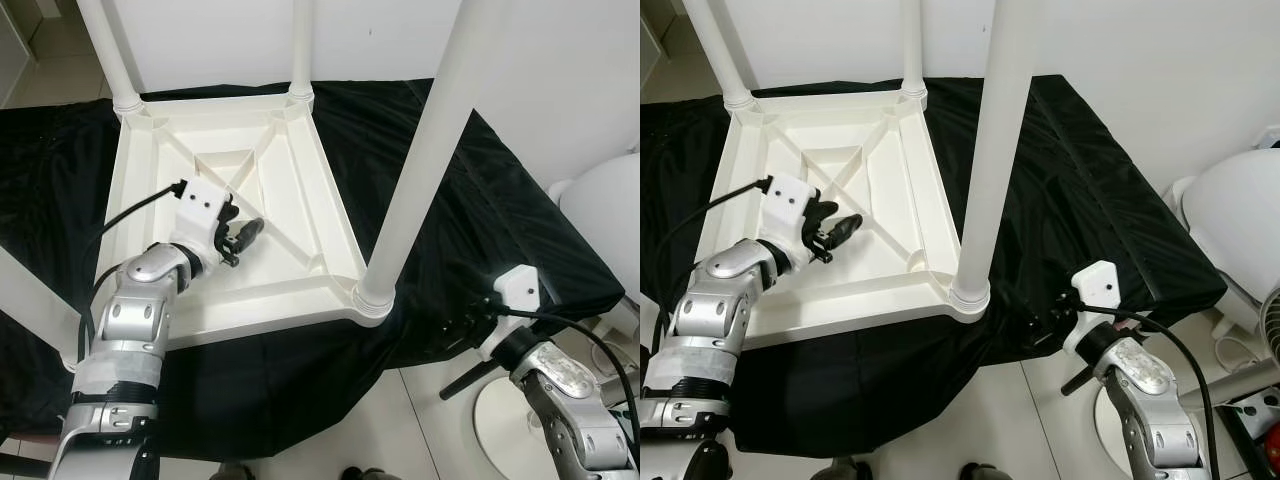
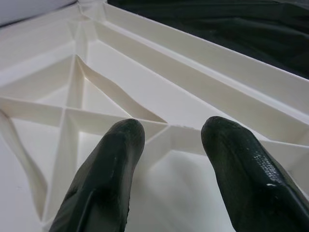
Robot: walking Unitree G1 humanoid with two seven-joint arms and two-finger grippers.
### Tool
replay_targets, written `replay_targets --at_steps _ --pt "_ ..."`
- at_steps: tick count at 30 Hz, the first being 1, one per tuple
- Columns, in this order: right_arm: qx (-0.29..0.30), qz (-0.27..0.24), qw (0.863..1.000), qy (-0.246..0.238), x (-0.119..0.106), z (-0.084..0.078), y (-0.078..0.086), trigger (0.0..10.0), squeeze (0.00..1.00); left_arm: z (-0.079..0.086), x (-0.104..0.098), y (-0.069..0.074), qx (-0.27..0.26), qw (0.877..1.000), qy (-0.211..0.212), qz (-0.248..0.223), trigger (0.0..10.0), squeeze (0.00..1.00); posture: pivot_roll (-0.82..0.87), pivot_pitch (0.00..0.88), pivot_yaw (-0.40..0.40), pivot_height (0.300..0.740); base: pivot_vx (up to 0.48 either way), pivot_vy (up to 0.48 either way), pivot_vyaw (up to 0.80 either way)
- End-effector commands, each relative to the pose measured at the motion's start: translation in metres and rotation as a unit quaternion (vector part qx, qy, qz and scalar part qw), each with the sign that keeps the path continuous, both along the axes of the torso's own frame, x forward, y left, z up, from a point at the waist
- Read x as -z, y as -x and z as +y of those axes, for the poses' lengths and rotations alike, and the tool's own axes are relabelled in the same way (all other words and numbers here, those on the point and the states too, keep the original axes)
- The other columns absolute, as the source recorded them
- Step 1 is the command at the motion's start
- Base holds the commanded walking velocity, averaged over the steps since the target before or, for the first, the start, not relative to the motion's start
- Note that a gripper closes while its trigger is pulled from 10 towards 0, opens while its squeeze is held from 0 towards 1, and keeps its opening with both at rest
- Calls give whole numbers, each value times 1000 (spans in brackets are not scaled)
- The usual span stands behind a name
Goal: Building children table
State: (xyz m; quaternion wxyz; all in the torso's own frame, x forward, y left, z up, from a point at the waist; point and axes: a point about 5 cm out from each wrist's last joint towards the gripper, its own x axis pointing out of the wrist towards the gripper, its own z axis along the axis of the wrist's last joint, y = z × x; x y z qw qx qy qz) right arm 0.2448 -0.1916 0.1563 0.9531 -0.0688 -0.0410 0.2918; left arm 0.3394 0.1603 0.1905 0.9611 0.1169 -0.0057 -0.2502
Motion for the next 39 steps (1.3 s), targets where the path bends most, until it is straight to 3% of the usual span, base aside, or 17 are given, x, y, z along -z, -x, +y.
replay_targets --at_steps 1,6,18,22,25,27,33,39 --pt "-36 14 999 6 2 7 5 10000 0 -3 -4 3 -4 1000 -15 -27 10000 0 12 90 9 740 0 0 0" --pt "-70 15 997 16 -3 15 5 10000 0 -9 -4 10 -23 999 -12 -39 10000 0 17 90 9 740 0 0 0" --pt "-86 13 996 15 -6 24 -2 10000 0 -14 -6 18 -23 998 -31 -49 10000 0 35 90 -2 740 0 0 0" --pt "-101 3 995 -17 -7 48 -19 10000 0 -20 -8 21 -21 998 -16 -65 10000 0 48 96 -1 740 0 0 0" --pt "-101 3 995 -17 -7 48 -19 10000 0 -20 -8 21 -21 998 -16 -65 10000 0 48 96 -1 740 0 0 0" --pt "-106 -4 994 -21 -10 55 -33 10000 0 -28 -8 25 -15 998 -7 -67 10000 0 55 100 -7 740 0 0 0" --pt "-73 -25 997 -18 -18 49 -56 10000 0 -40 0 36 13 998 -8 -60 10000 0 69 95 -28 740 0 0 0" --pt "-30 -41 999 -7 -26 25 -67 10000 0 -44 9 46 36 998 -17 -56 10000 0 69 97 -35 740 0 0 0"
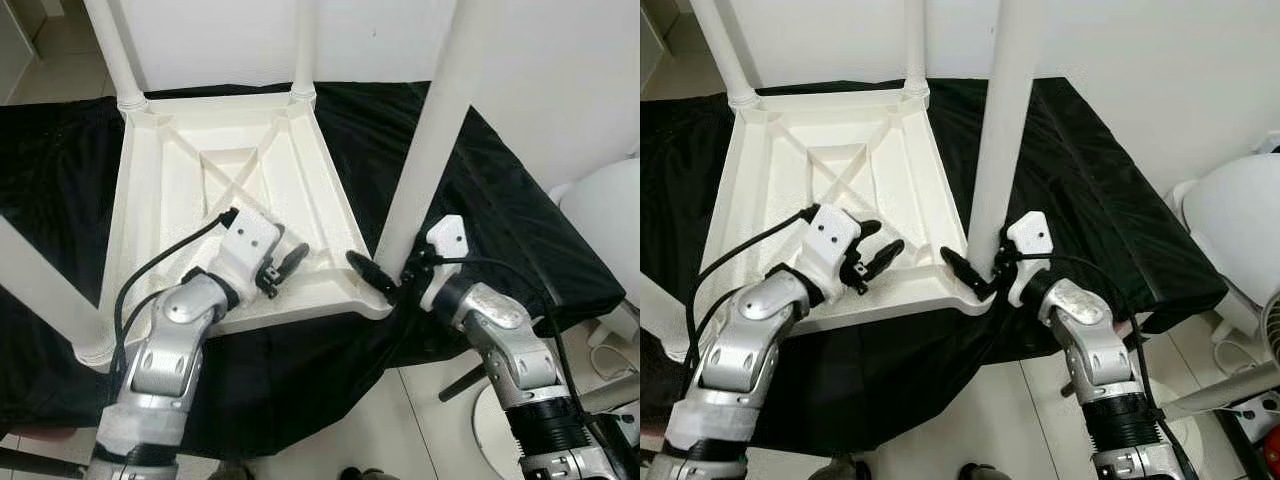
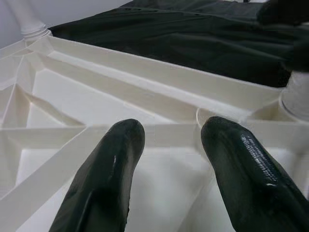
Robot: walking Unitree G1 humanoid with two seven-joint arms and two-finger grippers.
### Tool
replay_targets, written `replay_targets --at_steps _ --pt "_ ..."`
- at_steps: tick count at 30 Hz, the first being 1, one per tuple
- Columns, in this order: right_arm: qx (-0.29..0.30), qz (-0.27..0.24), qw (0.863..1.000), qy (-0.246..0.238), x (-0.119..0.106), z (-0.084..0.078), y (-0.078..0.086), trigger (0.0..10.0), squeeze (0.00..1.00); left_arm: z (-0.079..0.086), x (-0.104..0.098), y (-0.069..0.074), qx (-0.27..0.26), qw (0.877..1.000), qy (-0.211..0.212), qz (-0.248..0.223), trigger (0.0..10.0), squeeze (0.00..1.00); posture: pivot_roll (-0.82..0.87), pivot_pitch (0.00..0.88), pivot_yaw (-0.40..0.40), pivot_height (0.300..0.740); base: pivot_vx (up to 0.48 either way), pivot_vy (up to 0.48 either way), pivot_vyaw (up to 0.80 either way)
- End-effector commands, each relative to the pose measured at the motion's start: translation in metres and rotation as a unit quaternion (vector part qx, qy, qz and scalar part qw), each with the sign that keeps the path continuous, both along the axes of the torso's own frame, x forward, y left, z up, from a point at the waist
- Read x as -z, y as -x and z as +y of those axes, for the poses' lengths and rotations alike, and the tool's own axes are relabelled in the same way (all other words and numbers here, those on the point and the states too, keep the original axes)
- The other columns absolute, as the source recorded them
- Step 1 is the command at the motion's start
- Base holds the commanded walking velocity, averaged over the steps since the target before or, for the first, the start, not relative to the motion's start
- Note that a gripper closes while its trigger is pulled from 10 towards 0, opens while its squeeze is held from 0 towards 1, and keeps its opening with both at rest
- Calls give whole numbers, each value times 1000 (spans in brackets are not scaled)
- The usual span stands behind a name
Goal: Building children table
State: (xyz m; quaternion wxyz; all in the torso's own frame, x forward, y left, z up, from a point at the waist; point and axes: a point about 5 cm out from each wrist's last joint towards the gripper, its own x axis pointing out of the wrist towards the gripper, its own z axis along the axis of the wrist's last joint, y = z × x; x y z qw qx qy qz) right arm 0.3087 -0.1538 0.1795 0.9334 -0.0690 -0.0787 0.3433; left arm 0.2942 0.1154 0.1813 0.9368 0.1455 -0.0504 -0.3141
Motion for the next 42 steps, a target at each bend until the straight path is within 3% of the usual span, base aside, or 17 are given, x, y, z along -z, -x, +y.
replay_targets --at_steps 1,8,15,16,18,19,20,29,31,35,37,39,42 --pt "32 -8 999 0 -3 -16 -4 10000 0 0 0 2 -32 999 5 -13 10000 0 67 98 -38 740 0 0 0" --pt "81 -13 997 7 -2 -41 -10 10000 0 -13 4 10 13 1000 -20 -18 10000 0 51 104 -32 740 0 0 0" --pt "112 -14 994 6 1 -54 -10 10000 0 -16 5 13 34 999 -33 -22 10000 0 39 110 -23 740 0 0 0" --pt "118 -11 993 4 2 -57 -11 8824 0 -16 5 12 39 999 -32 -20 10000 0 29 113 -16 740 0 0 0" --pt "118 -11 993 4 2 -57 -11 8824 0 -16 5 12 39 999 -32 -20 10000 0 29 113 -16 740 0 0 0" --pt "125 -8 992 1 4 -57 -10 2588 0 -17 4 11 44 998 -32 -20 10000 0 24 115 -11 740 0 0 0" --pt "129 -6 992 -2 5 -57 -9 0 0 -17 3 11 48 998 -33 -20 10000 0 22 116 -10 740 0 0 0" --pt "160 19 987 -11 17 -51 -8 0 0 -19 3 11 52 998 -33 -17 10000 0 15 123 -10 740 0 0 0" --pt "199 41 979 -17 28 -45 -8 0 0 -21 2 12 50 998 -32 -18 10000 0 16 124 -13 740 0 0 0" --pt "220 47 974 -23 31 -42 -8 0 0 -21 1 12 48 998 -31 -19 10000 0 16 130 -17 740 0 0 0" --pt "247 51 967 -34 33 -37 -9 0 0 -20 1 12 46 998 -30 -20 10000 0 17 136 -19 740 0 0 0" --pt "314 72 942 -88 36 -26 -10 0 0 -20 1 13 45 998 -29 -19 10000 0 16 142 -19 740 0 0 0" --pt "335 77 933 -102 37 -22 -10 0 0 -20 1 13 45 998 -29 -19 10000 0 16 142 -19 740 0 0 0"
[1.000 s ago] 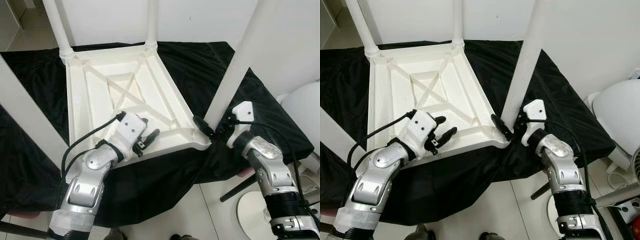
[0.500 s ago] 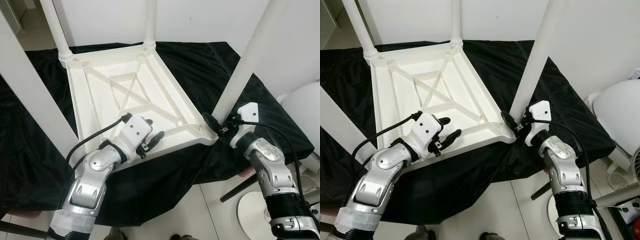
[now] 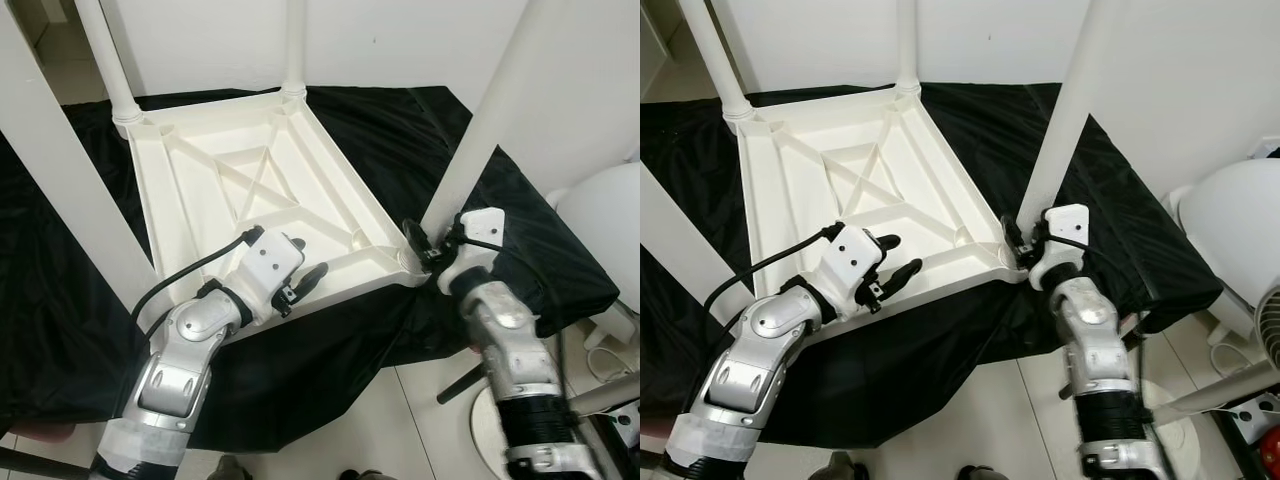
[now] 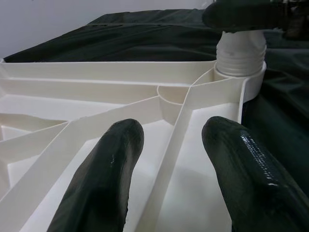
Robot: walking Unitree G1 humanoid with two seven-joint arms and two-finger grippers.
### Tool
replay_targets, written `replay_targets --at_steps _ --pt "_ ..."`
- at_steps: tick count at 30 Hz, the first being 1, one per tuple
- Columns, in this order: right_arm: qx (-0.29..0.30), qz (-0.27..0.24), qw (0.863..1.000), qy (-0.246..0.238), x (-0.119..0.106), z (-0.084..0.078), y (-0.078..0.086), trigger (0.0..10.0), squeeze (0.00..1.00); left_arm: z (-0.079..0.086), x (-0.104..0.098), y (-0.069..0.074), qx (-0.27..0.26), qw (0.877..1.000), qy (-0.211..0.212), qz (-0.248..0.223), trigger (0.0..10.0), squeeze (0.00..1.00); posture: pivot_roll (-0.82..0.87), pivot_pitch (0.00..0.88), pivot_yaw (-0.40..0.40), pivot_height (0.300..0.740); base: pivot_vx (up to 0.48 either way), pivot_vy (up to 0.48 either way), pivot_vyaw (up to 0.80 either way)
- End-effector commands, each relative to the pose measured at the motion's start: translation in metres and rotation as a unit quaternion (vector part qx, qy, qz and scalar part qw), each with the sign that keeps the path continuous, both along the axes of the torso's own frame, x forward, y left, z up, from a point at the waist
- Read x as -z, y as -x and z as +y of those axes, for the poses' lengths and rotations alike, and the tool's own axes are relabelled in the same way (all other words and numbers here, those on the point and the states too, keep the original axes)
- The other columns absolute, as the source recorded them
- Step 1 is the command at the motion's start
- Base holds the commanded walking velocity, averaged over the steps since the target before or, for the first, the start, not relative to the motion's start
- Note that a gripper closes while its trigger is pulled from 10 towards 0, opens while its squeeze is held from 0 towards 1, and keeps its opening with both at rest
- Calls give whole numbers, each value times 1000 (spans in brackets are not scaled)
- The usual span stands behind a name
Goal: Building children table
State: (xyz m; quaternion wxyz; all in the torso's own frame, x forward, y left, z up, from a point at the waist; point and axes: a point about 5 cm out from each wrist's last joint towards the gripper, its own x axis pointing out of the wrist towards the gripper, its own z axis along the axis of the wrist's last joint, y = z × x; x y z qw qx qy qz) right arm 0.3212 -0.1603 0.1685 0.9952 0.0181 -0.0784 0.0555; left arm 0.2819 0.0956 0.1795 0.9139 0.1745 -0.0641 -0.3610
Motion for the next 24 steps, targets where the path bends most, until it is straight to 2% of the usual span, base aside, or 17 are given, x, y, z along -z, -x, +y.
replay_targets --at_steps 1,4,6,8,10,12,13,14,15,19,20,21,24 --pt "60 71 995 -25 27 -11 3 0 0 0 -1 1 -6 1000 0 -2 10000 0 12 145 -16 740 0 0 0" --pt "78 84 993 -36 33 -1 2 0 0 0 0 1 -6 1000 -2 -1 10000 0 11 146 -15 740 0 0 0" --pt "111 107 987 -53 41 21 -1 0 0 0 1 0 -7 1000 -3 -1 10000 0 10 149 -11 740 0 0 0" --pt "120 115 985 -55 42 32 -3 0 0 0 0 0 -8 1000 -2 -1 10000 0 10 149 -11 740 0 0 0" --pt "95 119 986 -64 41 44 -6 0 0 -1 0 0 -8 1000 -3 -3 10000 0 13 150 -13 740 0 0 0" --pt "95 119 986 -64 41 44 -6 0 0 -1 0 0 -8 1000 -3 -3 10000 0 13 150 -13 740 0 0 0" --pt "78 110 989 -65 37 51 -8 0 0 -1 -1 0 -9 1000 -4 -4 10000 0 28 149 -24 740 0 0 0" --pt "78 110 989 -65 37 51 -8 0 0 -1 -1 0 -9 1000 -4 -4 10000 0 28 149 -24 740 0 0 0" --pt "61 87 993 -57 28 59 -7 10000 0 3 -2 0 -16 1000 -6 -8 10000 0 29 148 -28 740 0 0 0" --pt "55 77 994 -53 26 57 -6 10000 0 4 -2 0 -21 1000 -6 -8 10000 0 31 146 -35 740 0 0 0" --pt "52 73 994 -59 26 54 -4 10000 788 3 -2 0 -21 1000 -6 -9 10000 0 31 145 -37 740 0 0 0" --pt "49 66 995 -54 26 49 -3 10000 1000 2 -2 0 -21 1000 -4 -10 10000 0 28 143 -39 740 0 0 0" --pt "47 50 997 -44 25 41 -2 10000 1000 -2 -2 0 -20 1000 -2 -10 10000 0 24 139 -41 740 0 0 0"
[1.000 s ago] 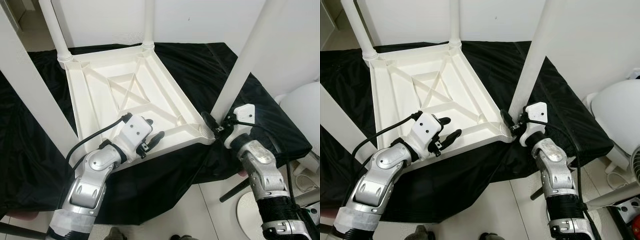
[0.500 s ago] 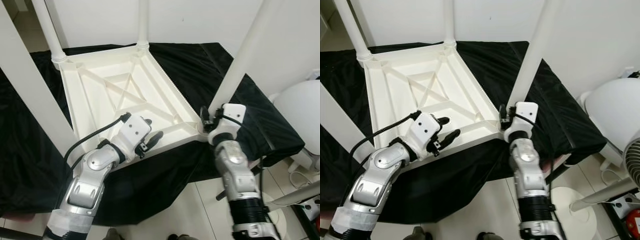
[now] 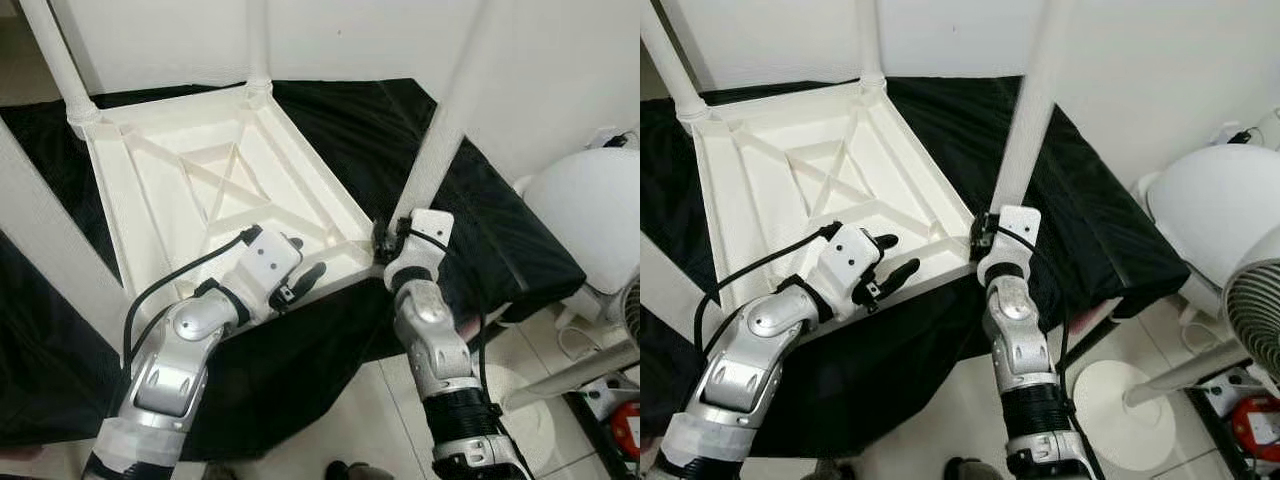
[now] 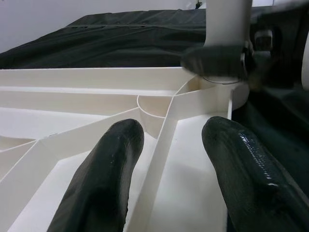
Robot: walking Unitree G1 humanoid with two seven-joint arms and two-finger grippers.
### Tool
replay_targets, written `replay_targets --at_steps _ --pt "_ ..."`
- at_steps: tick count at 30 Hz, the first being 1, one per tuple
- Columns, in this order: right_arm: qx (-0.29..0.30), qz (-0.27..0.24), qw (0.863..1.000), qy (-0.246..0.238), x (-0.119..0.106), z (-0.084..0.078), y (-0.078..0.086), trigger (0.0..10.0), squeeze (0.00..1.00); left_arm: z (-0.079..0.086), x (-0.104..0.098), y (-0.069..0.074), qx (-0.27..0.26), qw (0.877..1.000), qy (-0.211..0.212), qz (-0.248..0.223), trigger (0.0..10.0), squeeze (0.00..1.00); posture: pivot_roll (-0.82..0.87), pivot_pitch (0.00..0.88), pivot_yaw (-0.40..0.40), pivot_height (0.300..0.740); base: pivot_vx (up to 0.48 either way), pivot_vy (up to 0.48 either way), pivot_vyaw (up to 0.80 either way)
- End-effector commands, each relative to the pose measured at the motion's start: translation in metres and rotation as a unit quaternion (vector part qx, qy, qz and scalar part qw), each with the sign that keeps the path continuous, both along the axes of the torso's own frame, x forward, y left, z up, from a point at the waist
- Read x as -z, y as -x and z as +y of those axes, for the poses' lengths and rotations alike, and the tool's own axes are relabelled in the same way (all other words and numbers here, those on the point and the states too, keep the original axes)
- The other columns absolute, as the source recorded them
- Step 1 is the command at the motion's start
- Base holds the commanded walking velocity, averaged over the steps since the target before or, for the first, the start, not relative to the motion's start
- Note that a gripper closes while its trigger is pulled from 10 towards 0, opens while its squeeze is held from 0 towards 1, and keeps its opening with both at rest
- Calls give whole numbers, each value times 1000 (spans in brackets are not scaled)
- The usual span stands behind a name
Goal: Building children table
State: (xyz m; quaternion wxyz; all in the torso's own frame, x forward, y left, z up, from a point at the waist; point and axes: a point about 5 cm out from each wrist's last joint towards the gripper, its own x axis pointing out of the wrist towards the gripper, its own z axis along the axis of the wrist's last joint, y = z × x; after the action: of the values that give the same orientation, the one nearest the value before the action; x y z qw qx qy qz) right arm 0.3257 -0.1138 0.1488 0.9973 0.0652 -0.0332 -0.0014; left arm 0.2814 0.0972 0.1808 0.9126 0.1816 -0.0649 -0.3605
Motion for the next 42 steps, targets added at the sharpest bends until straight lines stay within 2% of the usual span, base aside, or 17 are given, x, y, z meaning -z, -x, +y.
replay_targets --at_steps 1,6,7,9,10,12,16,30,32,33,34,35,36,38,39,41,42 --pt "-6 1 1000 5 5 -5 2 10000 1000 -3 -1 0 -20 1000 5 -7 10000 0 24 139 -41 740 0 0 0" --pt "-30 -16 999 19 3 -18 4 10000 1000 -6 -2 0 -16 1000 8 -8 10000 0 16 135 -36 740 0 0 0" --pt "-49 -18 998 26 3 -26 4 10000 329 -7 -2 -1 -13 1000 9 -8 10000 0 15 134 -35 740 0 0 0" --pt "-49 -18 998 26 3 -26 4 10000 329 -7 -2 -1 -13 1000 9 -8 10000 0 15 134 -35 740 0 0 0" --pt "-70 -25 997 38 1 -34 5 10000 0 -8 -2 -1 -9 1000 8 -8 10000 0 12 133 -32 740 0 0 0" --pt "-127 -49 988 67 -8 -48 8 10000 0 -9 -3 -2 1 1000 6 -9 10000 0 5 126 -24 740 0 0 0" --pt "-184 -68 976 92 -17 -52 10 10000 0 -11 -3 -2 14 1000 4 -8 10000 0 3 122 -19 740 0 0 0" --pt "-287 -71 945 138 -26 -58 5 10000 0 -22 5 8 83 996 -14 9 10000 0 -6 104 -27 740 0 0 0" --pt "-314 -66 934 156 -27 -62 1 10000 0 -27 8 11 107 994 -11 21 10000 0 -18 95 -26 740 0 0 0" --pt "-328 -60 929 163 -27 -63 -1 8392 0 -30 9 12 116 993 -6 27 10000 0 -20 95 -26 740 0 0 0" --pt "-328 -60 929 163 -27 -63 -1 8392 0 -30 9 12 116 993 -6 27 10000 0 -20 95 -26 740 0 0 0" --pt "-338 -54 924 167 -26 -63 -3 4863 0 -32 9 13 122 992 -4 27 10000 0 -19 93 -24 740 0 0 0" --pt "-350 -50 919 175 -25 -63 -5 4275 0 -35 8 13 127 991 0 30 10000 0 -16 91 -21 740 0 0 0" --pt "-357 -47 915 179 -24 -64 -6 4275 0 -36 8 13 130 991 2 32 10000 0 -16 91 -21 740 0 0 0" --pt "-358 -45 914 186 -24 -64 -7 1882 0 -37 9 14 132 991 1 31 10000 0 -13 88 -18 740 0 0 0" --pt "-359 -43 913 188 -23 -64 -8 1333 0 -37 10 15 134 991 -3 30 10000 0 -10 88 -17 740 0 0 0" --pt "-361 -40 912 190 -21 -64 -9 0 0 -37 10 16 134 991 -6 28 10000 0 -9 88 -17 740 0 0 0"
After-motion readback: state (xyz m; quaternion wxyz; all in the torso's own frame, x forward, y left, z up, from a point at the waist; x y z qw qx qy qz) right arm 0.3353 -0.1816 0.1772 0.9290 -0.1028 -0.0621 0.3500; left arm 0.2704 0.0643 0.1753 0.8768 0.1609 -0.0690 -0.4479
